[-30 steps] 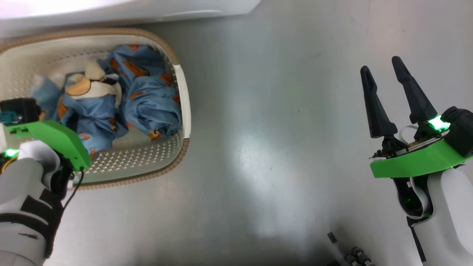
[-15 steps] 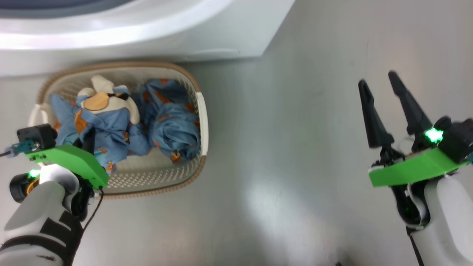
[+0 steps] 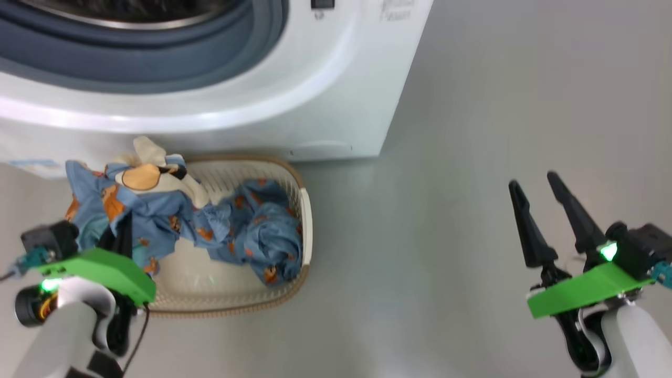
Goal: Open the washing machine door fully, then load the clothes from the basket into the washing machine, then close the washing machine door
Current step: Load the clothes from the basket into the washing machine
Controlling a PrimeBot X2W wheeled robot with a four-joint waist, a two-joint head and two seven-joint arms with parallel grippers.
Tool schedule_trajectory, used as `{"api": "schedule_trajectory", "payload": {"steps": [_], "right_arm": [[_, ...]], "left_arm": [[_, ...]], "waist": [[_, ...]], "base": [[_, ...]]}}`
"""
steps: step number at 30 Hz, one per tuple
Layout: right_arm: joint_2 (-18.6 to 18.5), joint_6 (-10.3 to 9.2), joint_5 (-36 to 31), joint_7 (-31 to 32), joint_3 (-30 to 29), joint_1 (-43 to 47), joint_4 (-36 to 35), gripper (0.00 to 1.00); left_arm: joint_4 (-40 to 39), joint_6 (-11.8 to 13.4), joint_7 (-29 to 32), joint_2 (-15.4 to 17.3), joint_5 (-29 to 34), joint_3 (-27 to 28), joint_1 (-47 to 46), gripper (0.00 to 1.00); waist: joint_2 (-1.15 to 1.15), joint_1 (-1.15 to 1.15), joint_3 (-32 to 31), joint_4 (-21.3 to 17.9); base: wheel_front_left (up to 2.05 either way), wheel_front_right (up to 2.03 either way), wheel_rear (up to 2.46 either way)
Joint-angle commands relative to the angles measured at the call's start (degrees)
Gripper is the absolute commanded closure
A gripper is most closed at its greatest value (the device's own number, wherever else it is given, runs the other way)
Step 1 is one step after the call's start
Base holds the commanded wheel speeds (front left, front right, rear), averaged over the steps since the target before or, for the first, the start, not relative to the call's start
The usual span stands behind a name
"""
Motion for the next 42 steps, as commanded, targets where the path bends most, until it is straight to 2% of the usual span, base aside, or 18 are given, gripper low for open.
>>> {"api": "schedule_trajectory", "payload": {"steps": [1, 11, 25, 33, 42], "right_arm": [[-0.52, 0.16, 0.45, -0.27, 0.68, 2.13, -0.92, 0.0], [-0.86, 0.16, 1.06, -0.27, -0.43, 7.47, -0.08, 0.0], [-1.63, 0.16, 1.39, -0.27, -3.42, 12.7, -1.04, 0.0], [-1.55, 0.16, 1.33, -0.27, -4.68, 13.92, -1.62, 0.0], [-0.92, 0.16, 1.17, -0.27, -4.99, 13.25, -1.97, 0.0]], "left_arm": [[-2.57, -0.08, -0.78, 1.87, 1.26, 3.16, 2.19, 1.0], [-18.17, -0.08, -0.78, -1.26, 7.69, 13.05, 15.22, 1.0], [-37.88, -0.08, -0.78, -4.65, 16.58, 20.75, 31.93, 1.0], [-44.62, -0.08, -0.79, -7.38, 17.9, 23.85, 37.24, 1.0], [-45.46, -0.08, -0.79, -8.12, 17.68, 24.17, 35.22, 1.0]], "waist": [[0.0, 0.0, -5.55, 0.3], [0.0, 0.0, -13.08, 0.13], [0.0, 0.0, -17.07, -0.52], [0.0, 0.0, -16.96, -1.23], [0.0, 0.0, -15.51, -1.65]], "base": [[0.0, 0.0, 0.0], [0.0, 0.0, 0.0], [0.0, 0.0, 0.0], [0.0, 0.0, 0.0], [0.0, 0.0, 0.0]]}}
